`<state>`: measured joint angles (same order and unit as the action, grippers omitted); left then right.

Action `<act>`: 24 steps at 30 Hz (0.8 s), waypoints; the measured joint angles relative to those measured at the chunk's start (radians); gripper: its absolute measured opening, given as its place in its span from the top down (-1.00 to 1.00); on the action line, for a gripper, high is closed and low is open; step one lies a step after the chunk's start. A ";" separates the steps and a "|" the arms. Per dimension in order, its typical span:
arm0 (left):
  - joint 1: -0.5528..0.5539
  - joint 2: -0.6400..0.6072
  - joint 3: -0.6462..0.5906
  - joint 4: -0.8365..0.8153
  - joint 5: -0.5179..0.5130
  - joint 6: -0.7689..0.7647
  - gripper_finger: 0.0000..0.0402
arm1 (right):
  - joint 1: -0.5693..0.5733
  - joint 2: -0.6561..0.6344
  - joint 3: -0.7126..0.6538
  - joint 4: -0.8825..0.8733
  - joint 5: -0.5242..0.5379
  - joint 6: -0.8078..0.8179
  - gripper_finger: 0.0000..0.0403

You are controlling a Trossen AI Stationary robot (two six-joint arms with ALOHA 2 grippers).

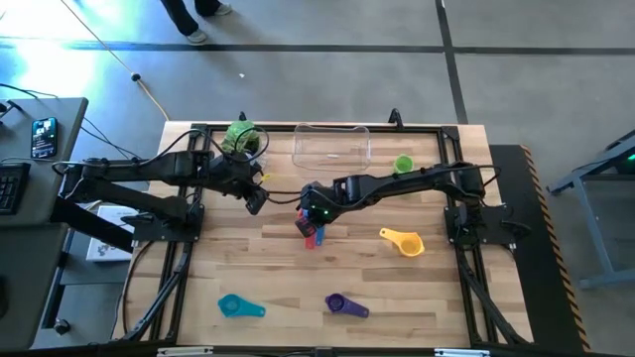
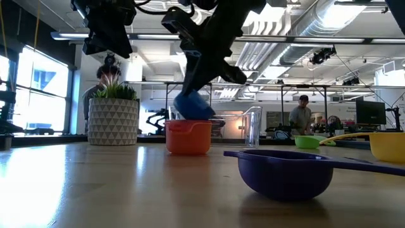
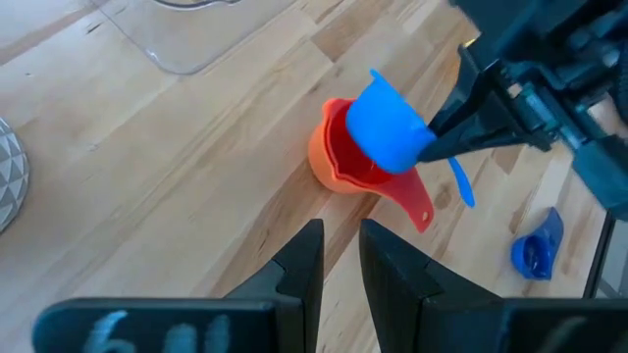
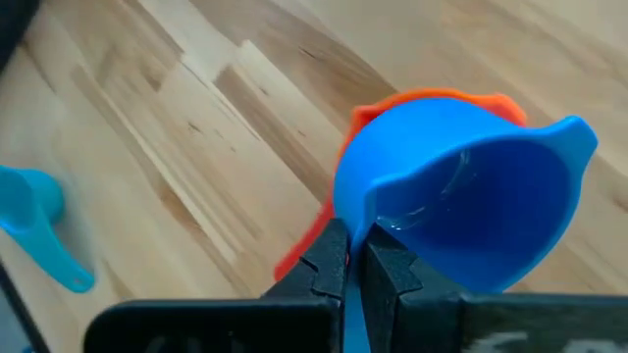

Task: Nest measuring cups in basket
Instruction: Stack the blue measuring cup on top of the red measuring cup

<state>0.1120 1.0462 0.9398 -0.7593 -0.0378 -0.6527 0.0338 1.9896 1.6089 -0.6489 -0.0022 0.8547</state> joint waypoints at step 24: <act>0.000 0.000 0.000 0.001 0.000 0.000 0.70 | -0.001 0.002 0.000 -0.006 -0.014 0.030 0.94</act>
<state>0.1120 1.0462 0.9398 -0.7588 -0.0380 -0.6525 0.0330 1.9919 1.6089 -0.6544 -0.0164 0.8850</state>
